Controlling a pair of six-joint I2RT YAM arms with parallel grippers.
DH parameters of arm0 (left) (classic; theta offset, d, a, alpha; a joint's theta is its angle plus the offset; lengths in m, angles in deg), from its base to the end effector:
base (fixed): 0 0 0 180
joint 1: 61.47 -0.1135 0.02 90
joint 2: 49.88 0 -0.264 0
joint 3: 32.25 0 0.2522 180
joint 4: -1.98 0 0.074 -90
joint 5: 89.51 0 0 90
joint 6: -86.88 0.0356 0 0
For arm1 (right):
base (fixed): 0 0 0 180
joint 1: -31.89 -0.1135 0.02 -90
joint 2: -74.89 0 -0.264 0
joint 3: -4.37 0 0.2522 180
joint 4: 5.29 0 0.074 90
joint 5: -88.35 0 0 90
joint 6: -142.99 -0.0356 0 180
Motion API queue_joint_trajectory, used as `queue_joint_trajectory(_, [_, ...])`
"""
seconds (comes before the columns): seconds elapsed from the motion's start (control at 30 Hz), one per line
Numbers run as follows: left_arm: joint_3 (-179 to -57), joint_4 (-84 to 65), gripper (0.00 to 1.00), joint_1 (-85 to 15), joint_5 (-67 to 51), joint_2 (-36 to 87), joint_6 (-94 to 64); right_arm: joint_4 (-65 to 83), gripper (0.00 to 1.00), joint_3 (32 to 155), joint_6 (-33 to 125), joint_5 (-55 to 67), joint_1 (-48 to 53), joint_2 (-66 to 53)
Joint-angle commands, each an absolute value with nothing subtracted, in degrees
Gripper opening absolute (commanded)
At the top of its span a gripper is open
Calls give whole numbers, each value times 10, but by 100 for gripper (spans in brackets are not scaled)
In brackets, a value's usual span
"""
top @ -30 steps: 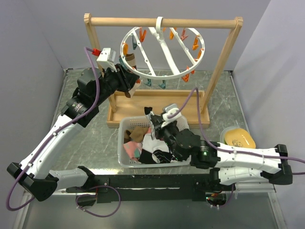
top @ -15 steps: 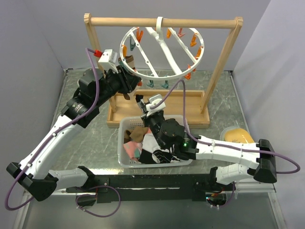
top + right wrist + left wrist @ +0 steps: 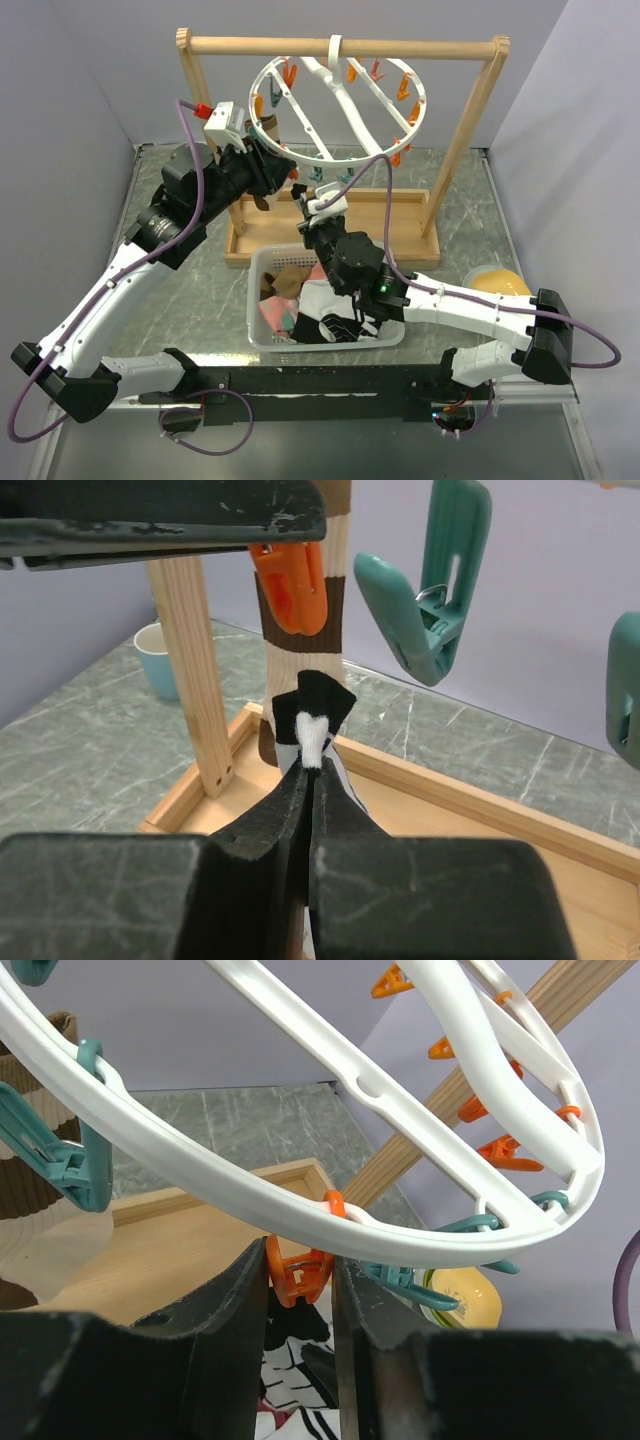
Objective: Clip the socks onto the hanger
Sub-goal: Clamp the sock onto the hanger.
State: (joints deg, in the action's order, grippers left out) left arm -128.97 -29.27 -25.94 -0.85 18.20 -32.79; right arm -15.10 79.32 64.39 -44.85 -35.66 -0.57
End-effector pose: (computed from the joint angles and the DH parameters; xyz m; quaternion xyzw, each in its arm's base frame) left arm 0.2048 -0.1473 0.4743 0.0450 0.7216 -0.3793 0.5774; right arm 0.1388 0.2722 0.3830 -0.1662 0.6430 0.1232 0.7374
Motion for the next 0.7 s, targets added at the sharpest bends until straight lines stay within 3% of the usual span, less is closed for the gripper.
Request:
queue_joint_trajectory(0.0, [-1300,-288,1,-253,-2,166,-340,-174,0,826,635,-437,-350,-6])
queue_joint_trajectory(0.67, [-1292,-279,1,-252,-11,171,-346,-168,0,833,627,-412,-324,-6])
